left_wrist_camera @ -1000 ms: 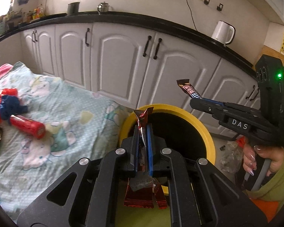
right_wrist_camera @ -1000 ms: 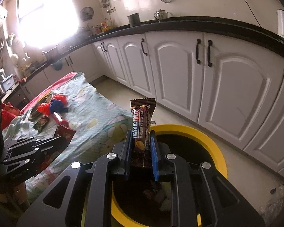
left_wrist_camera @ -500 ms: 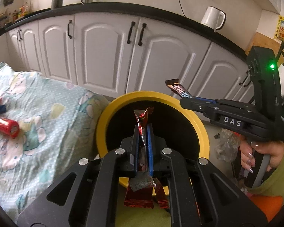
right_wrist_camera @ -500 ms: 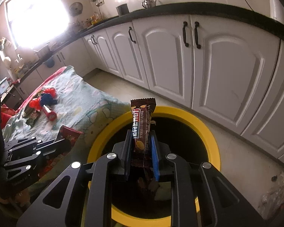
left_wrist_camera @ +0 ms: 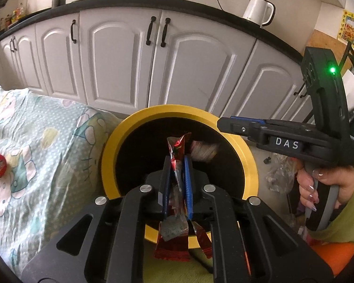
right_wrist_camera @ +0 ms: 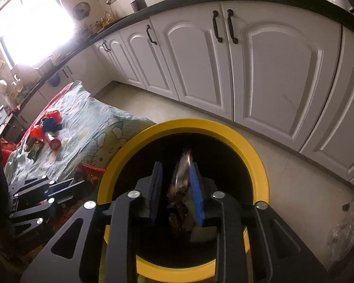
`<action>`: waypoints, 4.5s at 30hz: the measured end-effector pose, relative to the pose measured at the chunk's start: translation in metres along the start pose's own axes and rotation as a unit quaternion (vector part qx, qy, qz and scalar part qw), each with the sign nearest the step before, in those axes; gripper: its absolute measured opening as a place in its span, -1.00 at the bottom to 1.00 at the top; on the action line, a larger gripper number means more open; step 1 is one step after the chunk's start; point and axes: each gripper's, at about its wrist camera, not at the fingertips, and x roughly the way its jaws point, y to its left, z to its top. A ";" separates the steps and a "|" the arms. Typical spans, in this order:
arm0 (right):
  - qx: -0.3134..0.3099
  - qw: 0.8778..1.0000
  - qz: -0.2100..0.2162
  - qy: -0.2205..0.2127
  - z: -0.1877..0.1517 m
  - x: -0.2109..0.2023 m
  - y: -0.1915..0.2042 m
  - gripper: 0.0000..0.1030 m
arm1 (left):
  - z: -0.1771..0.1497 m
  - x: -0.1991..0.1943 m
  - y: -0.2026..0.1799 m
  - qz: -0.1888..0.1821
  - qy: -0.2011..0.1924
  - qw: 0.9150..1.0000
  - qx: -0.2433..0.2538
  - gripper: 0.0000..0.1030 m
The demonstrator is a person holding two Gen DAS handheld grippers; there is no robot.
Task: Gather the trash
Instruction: 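Open the right tool over the bin while the left tool releases the red wrapper, then move both open tools back toward the red tube and green wrapper on the bed, then grasp the green snack wrapper with the left tool while the right tool grasps the red tube, then lift and carry the green wrapper and red tube with both tools over the bin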
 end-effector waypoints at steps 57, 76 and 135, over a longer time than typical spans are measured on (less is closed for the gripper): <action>-0.245 0.960 0.128 -0.042 0.029 0.037 0.247 0.57 | -0.059 -0.180 0.209 0.331 -0.171 0.911 -0.180 0.79; -0.320 0.942 0.102 0.022 0.032 0.145 0.314 0.50 | -0.085 -0.167 0.274 0.304 -0.140 0.901 -0.277 0.78; -0.173 0.982 0.066 -0.042 0.031 0.019 0.153 -0.43 | -0.026 -0.129 0.144 0.141 -0.123 0.970 -0.158 -0.93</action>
